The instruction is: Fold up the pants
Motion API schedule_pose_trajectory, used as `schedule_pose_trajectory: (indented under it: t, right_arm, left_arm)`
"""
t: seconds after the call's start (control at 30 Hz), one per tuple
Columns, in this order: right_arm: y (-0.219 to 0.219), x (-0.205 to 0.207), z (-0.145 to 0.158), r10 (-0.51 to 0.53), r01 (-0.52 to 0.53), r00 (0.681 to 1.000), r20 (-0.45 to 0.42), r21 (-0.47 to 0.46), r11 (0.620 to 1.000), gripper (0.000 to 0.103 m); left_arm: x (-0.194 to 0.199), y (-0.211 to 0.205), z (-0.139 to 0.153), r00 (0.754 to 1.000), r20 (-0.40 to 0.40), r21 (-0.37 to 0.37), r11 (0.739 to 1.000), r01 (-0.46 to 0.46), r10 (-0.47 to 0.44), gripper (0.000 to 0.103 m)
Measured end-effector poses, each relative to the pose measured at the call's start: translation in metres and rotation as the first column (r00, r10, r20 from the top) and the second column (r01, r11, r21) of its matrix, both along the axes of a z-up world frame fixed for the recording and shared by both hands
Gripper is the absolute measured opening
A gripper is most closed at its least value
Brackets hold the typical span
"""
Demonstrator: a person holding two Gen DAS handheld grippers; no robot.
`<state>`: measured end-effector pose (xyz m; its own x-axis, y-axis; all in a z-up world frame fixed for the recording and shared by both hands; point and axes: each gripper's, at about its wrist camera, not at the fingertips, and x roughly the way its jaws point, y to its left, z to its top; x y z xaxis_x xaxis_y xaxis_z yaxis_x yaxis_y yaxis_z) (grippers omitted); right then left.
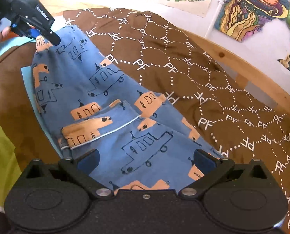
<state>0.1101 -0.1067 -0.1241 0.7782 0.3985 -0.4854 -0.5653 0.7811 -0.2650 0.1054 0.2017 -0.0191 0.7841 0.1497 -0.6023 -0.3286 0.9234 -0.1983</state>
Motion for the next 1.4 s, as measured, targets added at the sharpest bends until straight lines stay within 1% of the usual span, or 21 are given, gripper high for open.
schedule_pose_trajectory:
  t: [0.07,0.13,0.2,0.23,0.37,0.43,0.5,0.6,0.67,0.73,0.77,0.83,0.93,1.03,1.07,1.1,1.13,1.2,1.33,1.4]
  right_arm:
    - [0.006,0.003,-0.003,-0.001,0.001,1.0,-0.017,0.023,1.0,0.102]
    - [0.014,0.005,-0.008,0.012,-0.012,1.0,-0.022,0.0,1.0,0.102]
    - [0.02,0.004,-0.013,0.024,-0.025,1.0,-0.002,-0.04,0.999,0.102]
    - [0.019,0.002,-0.013,0.029,-0.029,1.0,0.011,-0.042,0.999,0.102]
    - [0.0,0.002,0.001,0.017,-0.017,0.999,0.036,0.008,1.0,0.102]
    - [-0.017,0.005,0.01,-0.005,0.004,0.999,0.042,0.034,0.999,0.102]
    - [-0.037,0.008,0.019,-0.03,0.029,0.999,0.031,0.051,0.998,0.102]
    - [-0.071,0.011,0.031,-0.091,0.09,0.996,0.009,0.063,0.994,0.102]
    - [-0.095,0.009,0.038,-0.14,0.141,0.99,-0.014,0.086,0.986,0.102]
    - [-0.12,0.006,0.042,-0.186,0.189,0.982,-0.035,0.121,0.974,0.102]
    - [-0.131,0.006,0.044,-0.209,0.213,0.977,-0.043,0.135,0.968,0.102]
    - [-0.153,0.006,0.044,-0.253,0.258,0.966,-0.051,0.153,0.954,0.102]
    - [-0.181,0.012,0.039,-0.317,0.322,0.947,-0.057,0.168,0.932,0.102]
    - [-0.203,0.019,0.032,-0.385,0.392,0.92,-0.075,0.172,0.904,0.102]
    - [-0.21,0.021,0.029,-0.395,0.404,0.915,-0.085,0.186,0.896,0.102]
    - [-0.215,0.022,0.028,-0.399,0.41,0.912,-0.098,0.201,0.89,0.102]
    - [-0.221,0.023,0.025,-0.398,0.414,0.91,-0.116,0.225,0.882,0.102]
    - [-0.231,0.025,0.019,-0.378,0.41,0.912,-0.161,0.284,0.867,0.102]
    - [-0.237,0.035,0.009,-0.285,0.375,0.922,-0.261,0.424,0.824,0.102]
    - [-0.233,0.038,0.007,-0.217,0.337,0.933,-0.286,0.486,0.806,0.102]
  left_arm:
    - [0.0,-0.006,0.003,1.0,-0.003,0.03,1.0,0.001,-0.001,0.022]
    - [-0.001,-0.012,0.008,1.0,0.0,0.048,0.999,0.002,-0.002,0.02]
    - [-0.004,-0.019,0.015,1.0,0.017,0.055,0.998,0.012,-0.013,0.02]
    - [-0.006,-0.023,0.019,0.999,0.028,0.06,0.998,0.024,-0.025,0.02]
    - [-0.012,-0.043,0.037,0.992,0.073,0.073,0.993,0.096,-0.101,0.02]
    - [-0.015,-0.057,0.046,0.984,0.101,0.078,0.988,0.137,-0.144,0.019]
    - [-0.016,-0.076,0.056,0.971,0.126,0.101,0.976,0.191,-0.203,0.019]
    - [-0.014,-0.111,0.066,0.94,0.146,0.142,0.947,0.29,-0.309,0.019]
    - [-0.013,-0.135,0.067,0.912,0.146,0.164,0.919,0.359,-0.382,0.019]
    - [-0.01,-0.161,0.065,0.879,0.128,0.184,0.882,0.434,-0.459,0.019]
    - [-0.009,-0.176,0.062,0.859,0.113,0.2,0.858,0.473,-0.5,0.019]
    - [-0.005,-0.203,0.053,0.816,0.074,0.228,0.806,0.546,-0.573,0.019]
    - [0.003,-0.247,0.034,0.742,-0.011,0.263,0.714,0.649,-0.67,0.02]
    - [0.005,-0.284,0.013,0.679,-0.101,0.298,0.629,0.718,-0.727,0.021]
    - [0.006,-0.294,0.005,0.656,-0.125,0.304,0.601,0.74,-0.744,0.025]
    - [0.006,-0.301,-0.003,0.634,-0.142,0.305,0.575,0.759,-0.76,0.031]
    - [0.005,-0.306,-0.009,0.618,-0.155,0.305,0.557,0.772,-0.771,0.034]
    - [0.004,-0.311,-0.021,0.608,-0.182,0.31,0.542,0.781,-0.773,0.049]
    - [0.001,-0.305,-0.036,0.591,-0.233,0.3,0.521,0.799,-0.772,0.052]
    - [-0.002,-0.297,-0.042,0.581,-0.26,0.306,0.505,0.807,-0.771,0.053]
